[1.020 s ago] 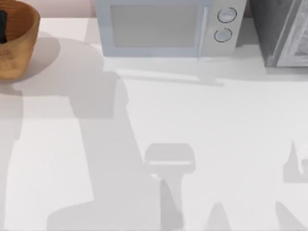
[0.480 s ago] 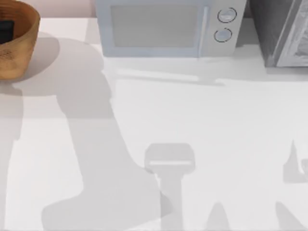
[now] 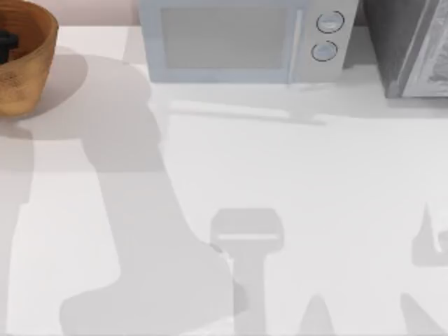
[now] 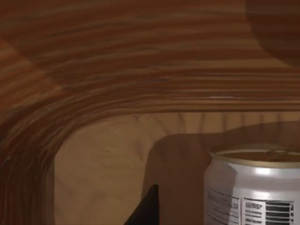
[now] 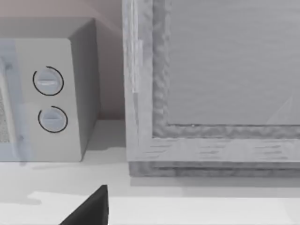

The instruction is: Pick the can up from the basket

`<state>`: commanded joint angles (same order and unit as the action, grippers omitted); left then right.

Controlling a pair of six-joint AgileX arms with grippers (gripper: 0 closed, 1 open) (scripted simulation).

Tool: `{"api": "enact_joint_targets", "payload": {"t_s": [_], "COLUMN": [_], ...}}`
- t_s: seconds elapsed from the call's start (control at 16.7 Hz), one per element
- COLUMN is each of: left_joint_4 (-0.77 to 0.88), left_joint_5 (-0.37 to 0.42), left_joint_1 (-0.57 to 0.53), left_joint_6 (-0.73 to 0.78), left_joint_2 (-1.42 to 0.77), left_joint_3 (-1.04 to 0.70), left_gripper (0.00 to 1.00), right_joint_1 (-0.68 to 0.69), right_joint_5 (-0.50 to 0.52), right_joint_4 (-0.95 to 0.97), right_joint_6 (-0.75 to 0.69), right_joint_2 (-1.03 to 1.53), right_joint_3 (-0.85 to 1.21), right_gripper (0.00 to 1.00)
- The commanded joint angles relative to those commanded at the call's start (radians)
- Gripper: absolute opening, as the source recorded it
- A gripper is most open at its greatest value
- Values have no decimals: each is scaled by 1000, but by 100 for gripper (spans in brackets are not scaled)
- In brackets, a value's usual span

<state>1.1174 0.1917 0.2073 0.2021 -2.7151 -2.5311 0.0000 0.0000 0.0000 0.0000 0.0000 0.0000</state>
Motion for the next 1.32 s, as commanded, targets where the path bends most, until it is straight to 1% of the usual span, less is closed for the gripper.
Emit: {"api": "enact_joint_targets", "payload": {"t_s": [0.36, 0.42, 0.84, 1.02, 1.14, 1.32], "left_joint_4": [0, 0, 0, -3, -20, -78], "left_joint_5": [0, 0, 0, 1, -5, -20], "left_joint_1": [0, 0, 0, 3, 4, -1], "left_joint_6": [0, 0, 0, -2, -12, -32], "left_joint_2": [0, 0, 0, 38, 85, 232], "left_joint_3": [0, 0, 0, -3, 47, 199], "left_gripper": [2, 0, 0, 0, 0, 0], "right_joint_1": [0, 0, 0, 0, 0, 0], "right_joint_5": [0, 0, 0, 0, 0, 0], "right_joint_4": [0, 0, 0, 0, 0, 0], "right_joint_6": [0, 0, 0, 0, 0, 0], "right_joint_2": [0, 0, 0, 0, 0, 0], "right_joint_3": [0, 0, 0, 0, 0, 0], "right_gripper": [100, 100, 100, 100, 100, 100]}}
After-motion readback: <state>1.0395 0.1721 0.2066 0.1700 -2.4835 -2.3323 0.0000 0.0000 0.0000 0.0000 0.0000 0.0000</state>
